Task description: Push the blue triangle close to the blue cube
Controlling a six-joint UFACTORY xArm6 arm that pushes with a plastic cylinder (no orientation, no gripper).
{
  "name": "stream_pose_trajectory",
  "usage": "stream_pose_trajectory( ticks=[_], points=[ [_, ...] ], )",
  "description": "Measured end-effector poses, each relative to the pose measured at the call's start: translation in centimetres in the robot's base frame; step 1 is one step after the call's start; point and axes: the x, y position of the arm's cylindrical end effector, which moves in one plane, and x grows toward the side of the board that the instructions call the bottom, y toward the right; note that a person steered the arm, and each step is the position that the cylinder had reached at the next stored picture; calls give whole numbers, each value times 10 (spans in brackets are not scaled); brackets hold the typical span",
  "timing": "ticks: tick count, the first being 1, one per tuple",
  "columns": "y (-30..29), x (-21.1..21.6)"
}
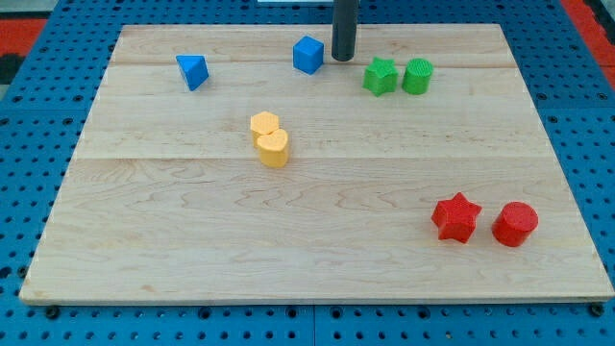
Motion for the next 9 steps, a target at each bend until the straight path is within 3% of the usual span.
stream_pose_trajectory(
  ticks=[2, 4, 5, 6, 7, 8, 9],
  points=[
    [9, -15],
    [-72, -7],
    [-80, 28],
    [-85, 7],
    [-114, 12],
    [-94, 58],
    [-111, 83]
  ],
)
